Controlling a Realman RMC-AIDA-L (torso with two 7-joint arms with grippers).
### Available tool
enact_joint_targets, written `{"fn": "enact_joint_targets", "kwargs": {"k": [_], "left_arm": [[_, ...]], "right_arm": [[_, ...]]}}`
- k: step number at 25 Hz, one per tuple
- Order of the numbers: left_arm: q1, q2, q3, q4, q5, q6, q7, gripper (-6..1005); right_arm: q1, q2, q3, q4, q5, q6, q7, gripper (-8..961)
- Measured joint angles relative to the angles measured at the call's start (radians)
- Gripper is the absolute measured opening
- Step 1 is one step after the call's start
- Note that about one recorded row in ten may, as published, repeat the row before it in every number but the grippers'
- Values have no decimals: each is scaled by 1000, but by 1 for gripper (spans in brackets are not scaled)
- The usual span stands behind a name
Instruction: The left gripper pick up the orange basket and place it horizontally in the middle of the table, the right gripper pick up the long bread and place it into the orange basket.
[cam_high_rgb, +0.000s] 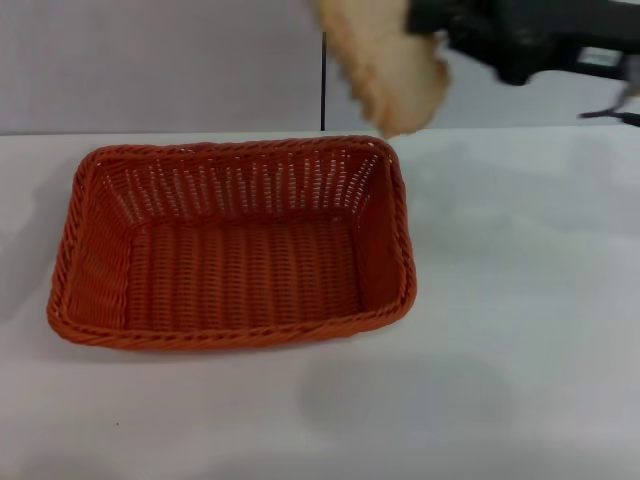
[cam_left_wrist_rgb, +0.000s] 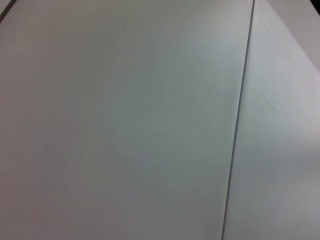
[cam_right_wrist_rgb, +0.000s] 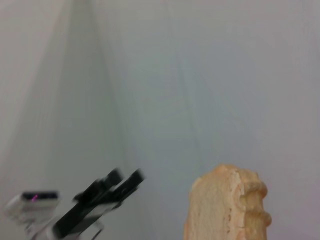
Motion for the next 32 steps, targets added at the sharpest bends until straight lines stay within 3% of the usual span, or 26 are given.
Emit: {"fn": "enact_joint_targets", "kwargs": {"k": [6,12,18,25,29,31,32], "left_arm": [[0,0,0,0,-1,-1,10,678],[0,0,-3,0,-1,-5,10,624],[-3,1,-2,0,-1,-9,10,630],[-10,1,0,0,-1,-14,11,630],[-11,0,-4,0,-1,-15,12,630],[-11,0,-5,0,-2,-21,16,630],[-11,0,-5,0,-2,-21,16,630]], "right_arm": [[114,8,-91,95,-106,86,-12,37],[139,17,-190,113,-129,168,-2,107],[128,19,-190,111,-126,165,-2,336],[57,20,-183,58,-94,162,-10,482],[-42,20,-183,-8,-3,153,-58,597],[-152,18,-168,-39,123,127,-166,702],[-152,18,-168,-39,123,127,-166,702]]}}
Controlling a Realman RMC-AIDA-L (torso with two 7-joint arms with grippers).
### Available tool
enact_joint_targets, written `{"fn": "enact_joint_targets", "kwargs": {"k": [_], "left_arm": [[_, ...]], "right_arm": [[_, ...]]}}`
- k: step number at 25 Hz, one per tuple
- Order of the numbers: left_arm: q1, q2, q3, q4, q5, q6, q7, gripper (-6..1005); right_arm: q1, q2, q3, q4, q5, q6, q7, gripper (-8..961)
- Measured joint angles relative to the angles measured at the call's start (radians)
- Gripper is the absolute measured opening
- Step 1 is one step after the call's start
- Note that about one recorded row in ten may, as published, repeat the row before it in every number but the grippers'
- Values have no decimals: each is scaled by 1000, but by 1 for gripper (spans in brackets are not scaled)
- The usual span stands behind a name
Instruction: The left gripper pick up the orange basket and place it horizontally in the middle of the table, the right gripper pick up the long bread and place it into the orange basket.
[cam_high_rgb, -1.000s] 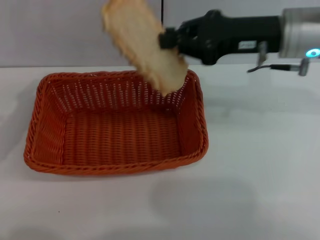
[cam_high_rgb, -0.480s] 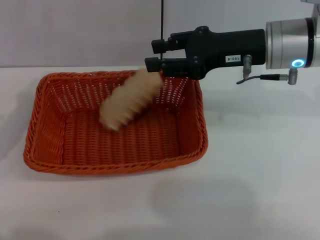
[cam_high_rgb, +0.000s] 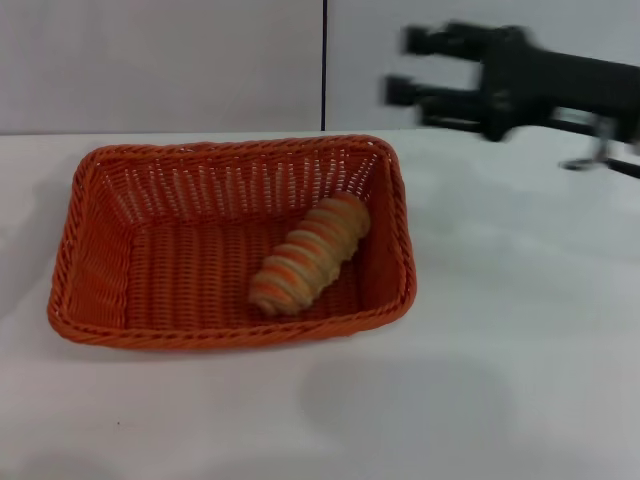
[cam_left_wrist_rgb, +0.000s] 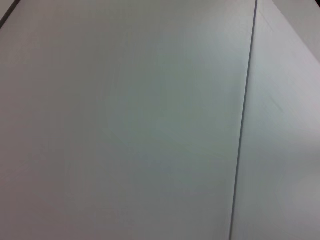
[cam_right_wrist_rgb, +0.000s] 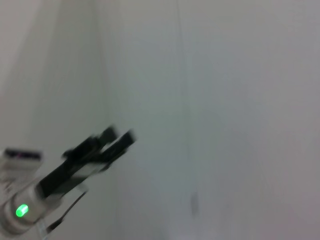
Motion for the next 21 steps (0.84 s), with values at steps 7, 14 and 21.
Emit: {"fn": "enact_joint_targets", "kwargs": {"k": [7,14,21], "left_arm": [[-1,0,-24,-11,-3,-13,20,630],[-1,0,-88,-78,-9,-38,111,630],[3,-1,-146,-156,-13,-96,195,630]], "right_arm": [[-199,2,203,178,330,-127,-361,702],[-279,1,622,462,397,-279,-575,702],[-321,3,780,516,398,-302,-627,702]]}}
